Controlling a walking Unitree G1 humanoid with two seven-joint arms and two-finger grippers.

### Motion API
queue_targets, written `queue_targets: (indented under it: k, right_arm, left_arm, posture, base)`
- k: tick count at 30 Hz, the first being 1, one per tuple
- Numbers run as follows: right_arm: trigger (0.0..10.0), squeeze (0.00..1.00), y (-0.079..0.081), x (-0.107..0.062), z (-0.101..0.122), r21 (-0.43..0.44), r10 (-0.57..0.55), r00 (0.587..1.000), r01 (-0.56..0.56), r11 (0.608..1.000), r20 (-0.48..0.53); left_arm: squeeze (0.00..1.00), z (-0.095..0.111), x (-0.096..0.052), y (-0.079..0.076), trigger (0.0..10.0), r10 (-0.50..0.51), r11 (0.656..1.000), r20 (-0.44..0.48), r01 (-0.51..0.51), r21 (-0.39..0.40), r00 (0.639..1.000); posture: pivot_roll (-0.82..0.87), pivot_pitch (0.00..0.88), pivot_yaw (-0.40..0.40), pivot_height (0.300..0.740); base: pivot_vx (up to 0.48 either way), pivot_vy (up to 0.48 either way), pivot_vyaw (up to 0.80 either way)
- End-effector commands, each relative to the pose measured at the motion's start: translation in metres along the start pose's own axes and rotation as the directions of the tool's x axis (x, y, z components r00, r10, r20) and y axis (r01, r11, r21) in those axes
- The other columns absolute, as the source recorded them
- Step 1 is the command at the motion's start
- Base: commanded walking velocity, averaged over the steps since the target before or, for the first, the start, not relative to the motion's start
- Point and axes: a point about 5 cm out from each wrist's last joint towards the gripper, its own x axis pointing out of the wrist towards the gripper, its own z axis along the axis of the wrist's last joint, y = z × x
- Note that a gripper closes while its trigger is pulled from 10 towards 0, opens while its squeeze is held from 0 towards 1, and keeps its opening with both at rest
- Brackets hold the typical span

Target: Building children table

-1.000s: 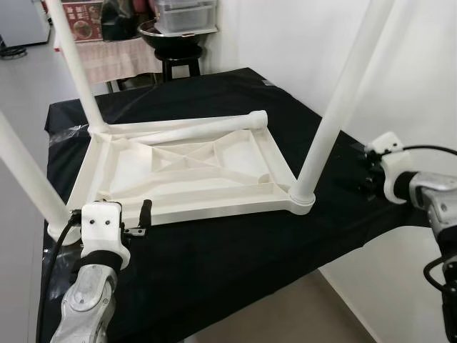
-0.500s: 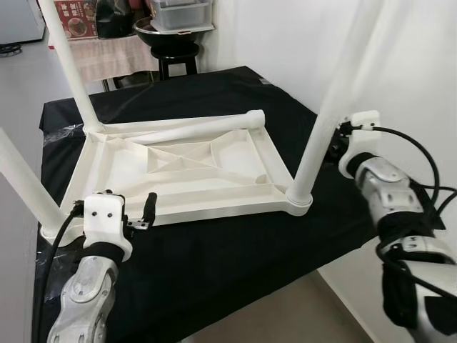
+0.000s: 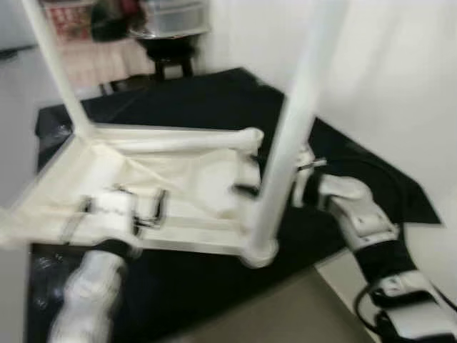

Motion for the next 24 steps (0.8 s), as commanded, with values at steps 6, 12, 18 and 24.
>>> queue_targets:
  k: [6,12,18,24]
  right_arm:
    - [10.0,0.00,-0.001,0.012,-0.006,-0.106,0.059,0.993,-0.070,0.992,-0.100]
    - [10.0,0.00,-0.030,0.013,-0.002,-0.153,-0.173,0.974,0.150,0.977,-0.146]
    - [10.0,0.00,-0.068,0.009,-0.001,-0.086,-0.571,0.804,0.565,0.821,-0.169]
    - [10.0,0.00,-0.082,0.002,-0.003,0.049,-0.703,0.693,0.717,0.695,-0.160]
  left_arm:
    - [0.00,-0.001,-0.001,-0.007,10.0,-0.023,1.000,-0.004,0.022,-0.006,1.000]
    - [0.00,-0.001,-0.002,-0.010,10.0,-0.030,1.000,-0.006,0.030,-0.010,1.000]
    - [0.00,-0.001,-0.003,-0.011,10.0,-0.026,1.000,-0.008,0.026,-0.013,1.000]
    - [0.00,-0.001,-0.004,-0.009,10.0,-0.023,1.000,-0.008,0.023,-0.008,1.000]
  posture:
    - [0.00,0.026,-0.045,0.740]
    - [0.01,0.027,-0.053,0.740]
    - [0.01,0.031,-0.051,0.740]
    - [0.02,0.032,-0.051,0.740]
  base:
    - [0.000,0.000,0.00]
    - [0.000,0.000,0.00]
    - [0.000,0.000,0.00]
    - [0.000,0.000,0.00]
